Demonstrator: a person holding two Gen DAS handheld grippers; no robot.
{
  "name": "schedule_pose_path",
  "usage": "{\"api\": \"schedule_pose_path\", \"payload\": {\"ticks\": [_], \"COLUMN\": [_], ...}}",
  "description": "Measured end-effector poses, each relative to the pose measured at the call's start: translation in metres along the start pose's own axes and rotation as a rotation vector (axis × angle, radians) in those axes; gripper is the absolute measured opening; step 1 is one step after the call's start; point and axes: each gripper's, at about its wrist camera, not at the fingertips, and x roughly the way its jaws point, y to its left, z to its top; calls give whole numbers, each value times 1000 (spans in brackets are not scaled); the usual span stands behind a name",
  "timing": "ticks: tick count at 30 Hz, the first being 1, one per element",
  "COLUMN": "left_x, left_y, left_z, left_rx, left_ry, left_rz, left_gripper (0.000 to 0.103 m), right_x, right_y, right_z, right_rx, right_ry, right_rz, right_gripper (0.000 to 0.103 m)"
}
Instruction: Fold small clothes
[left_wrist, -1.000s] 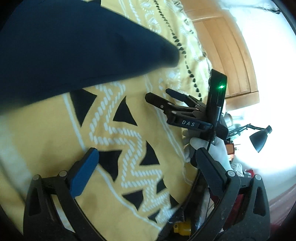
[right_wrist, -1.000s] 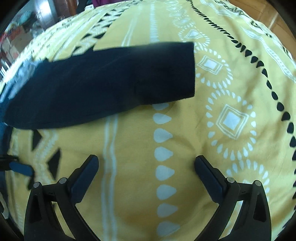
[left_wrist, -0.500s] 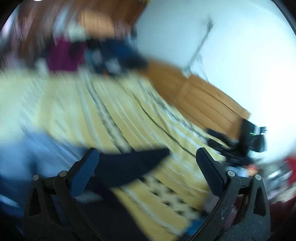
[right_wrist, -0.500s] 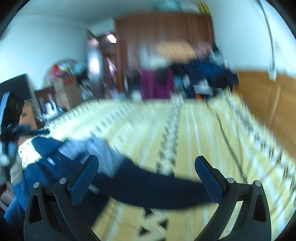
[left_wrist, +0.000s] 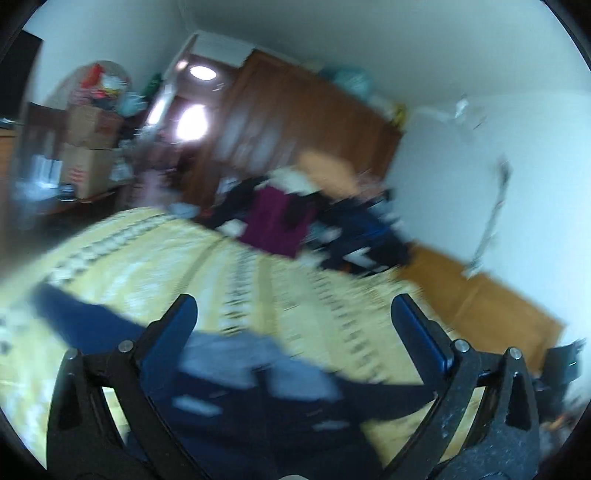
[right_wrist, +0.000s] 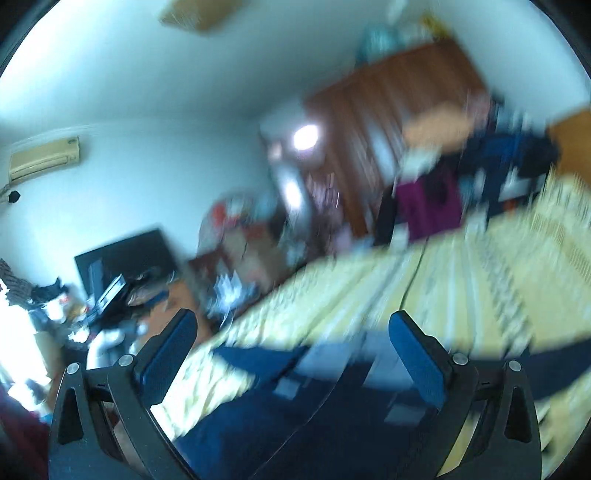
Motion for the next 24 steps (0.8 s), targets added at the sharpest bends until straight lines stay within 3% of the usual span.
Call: {"api": "schedule_pose_path", "payload": {"ticks": [2,6,9,17,20,21,24], "left_x": [2,-9,-7,75,121,104,127], "left_y": [52,176,236,315,351,363,382], "left_z": [-14,-40,-57,-45,-57,-61,-71], "left_rx": [-66,-338,-462,-422,-432,-440,-465], "left_ry": [63,68,71,205,266,277,310], "left_rz": [94,288,374,530,563,562,560], "left_gripper": [103,103,103,101,95,89,82], "right_x": [37,99,147,234,250,254,261], "right_y": [5,-12,-40,-80,-97,-100,-96], "right_z": [-35,-110,-166,-241,-265,-269,-274], "right_rx": [11,64,112,32,66,50,-15], "right_ry": [177,449,597,788,835,833,831], "right_rz": [-5,-30,-52,-233,-271,-280,-296], "right_gripper": [103,103,103,103,103,103,103]}}
